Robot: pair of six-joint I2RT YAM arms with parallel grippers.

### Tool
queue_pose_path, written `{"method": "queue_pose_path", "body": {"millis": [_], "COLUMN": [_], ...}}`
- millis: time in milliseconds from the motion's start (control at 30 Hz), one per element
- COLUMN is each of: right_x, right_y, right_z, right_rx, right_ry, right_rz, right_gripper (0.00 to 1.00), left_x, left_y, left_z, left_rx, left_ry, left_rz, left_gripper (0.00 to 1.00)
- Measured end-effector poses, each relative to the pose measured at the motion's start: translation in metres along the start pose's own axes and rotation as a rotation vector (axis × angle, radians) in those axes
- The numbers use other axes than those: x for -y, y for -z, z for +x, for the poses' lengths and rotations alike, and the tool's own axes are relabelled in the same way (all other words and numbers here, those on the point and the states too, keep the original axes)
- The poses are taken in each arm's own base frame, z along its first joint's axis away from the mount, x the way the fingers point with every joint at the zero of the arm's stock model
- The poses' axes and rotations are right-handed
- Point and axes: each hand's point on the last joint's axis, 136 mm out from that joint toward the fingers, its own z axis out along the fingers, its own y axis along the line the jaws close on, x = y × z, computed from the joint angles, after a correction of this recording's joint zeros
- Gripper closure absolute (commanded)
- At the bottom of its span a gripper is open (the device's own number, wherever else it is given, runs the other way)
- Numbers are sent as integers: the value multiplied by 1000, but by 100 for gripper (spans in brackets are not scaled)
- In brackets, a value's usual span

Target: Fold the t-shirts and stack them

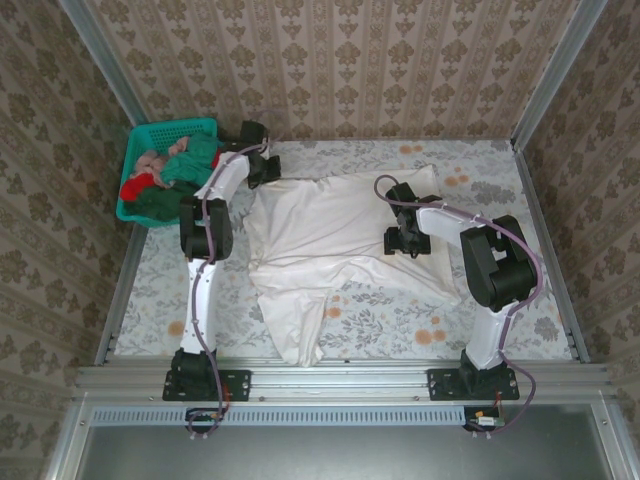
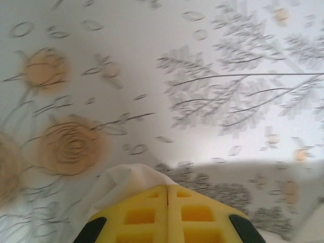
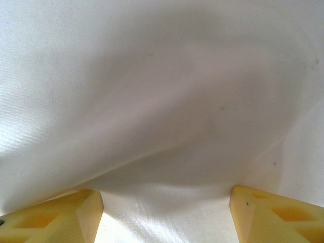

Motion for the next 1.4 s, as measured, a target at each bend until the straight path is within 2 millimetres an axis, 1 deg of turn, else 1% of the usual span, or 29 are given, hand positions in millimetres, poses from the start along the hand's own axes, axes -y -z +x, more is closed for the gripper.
{"method": "queue_pose_path", "body": {"millis": [67, 133, 200, 233, 300, 367, 400, 433, 467, 500, 533, 567, 600, 633, 700, 733, 767, 800, 833, 867, 900, 933, 967, 1000, 1067, 1167, 1267, 1333, 1400], "right_x": [1, 1, 1, 1, 2, 2, 2, 2, 2, 2, 2, 2, 2, 1, 1, 2, 2, 2, 2, 2, 2, 2, 2, 2, 3, 4, 4, 4, 4], "right_y": [0, 0, 0, 0, 0, 0, 0, 0, 0, 0, 0, 0, 0, 0, 0, 0, 0, 1, 1, 1, 1, 1, 1, 1, 1, 1, 1, 1, 1], "right_z": [0, 0, 0, 0, 1, 1, 1, 1, 1, 1, 1, 1, 1, 1, 1, 1, 1, 1, 2, 2, 2, 2, 2, 2, 2, 3, 3, 3, 3], "right_rx": [-1, -1, -1, 1, 6, 11, 11, 12, 12, 12, 12, 11, 10, 10, 10, 10, 10, 8, 7, 6, 6, 6, 5, 5, 4, 0, -1, -2, -2], "right_ry": [-3, -4, -7, -7, -9, -10, -10, -11, -13, -12, -13, -14, -14, -14, -14, -14, -14, -13, -13, -13, -13, -13, -13, -14, -15, -16, -18, -18, -19], "right_rz": [0, -1, -5, -7, -10, -12, -14, -16, -18, -19, -20, -21, -23, -23, -23, -23, -23, -23, -22, -22, -22, -22, -21, -21, -21, -21, -21, -22, -24], "right_gripper": [30, 30, 30, 30, 30, 30, 30, 30, 30, 30, 30, 30, 30, 30, 30, 30, 30, 30, 30, 30, 30, 30, 30, 30, 29, 29, 30, 30, 30], "left_x": [16, 34, 51, 58, 70, 77, 77, 76, 73, 68, 61, 54, 43, 35, 12, 3, -7, -8, -9, -7, -6, -5, -6, -7, -9, -9, 1, 5, 4], "left_y": [8, 25, 52, 68, 108, 148, 162, 169, 169, 164, 151, 133, 109, 88, 41, 24, 11, 10, 16, 25, 34, 41, 49, 57, 70, 85, 91, 84, 68], "left_z": [-14, -32, -46, -50, -48, -34, -25, -19, -13, -9, -5, -1, 5, 11, 29, 40, 52, 50, 45, 37, 29, 23, 18, 14, 12, 4, -10, -16, -10], "left_rx": [39, 95, 152, 182, 253, 324, 354, 374, 383, 377, 355, 321, 264, 215, 92, 39, -15, -23, -21, -11, 0, 10, 18, 23, 18, 15, 29, 38, 13], "left_ry": [-15, -37, -66, -81, -117, -142, -150, -154, -154, -149, -140, -130, -111, -100, -63, -53, -45, -52, -58, -67, -82, -90, -101, -112, -129, -167, -213, -222, -220], "left_rz": [68, 132, 176, 187, 208, 217, 214, 207, 196, 184, 169, 151, 127, 107, 51, 26, -5, -13, -34, -51, -75, -93, -113, -132, -168, -218, -243, -249, -249], "left_gripper": [100, 100, 100, 100, 100, 100, 100, 98, 97, 92, 81, 77, 73, 64, 53, 47, 45, 49, 54, 70, 76, 72, 66, 54, 49, 37, 37, 39, 40]}}
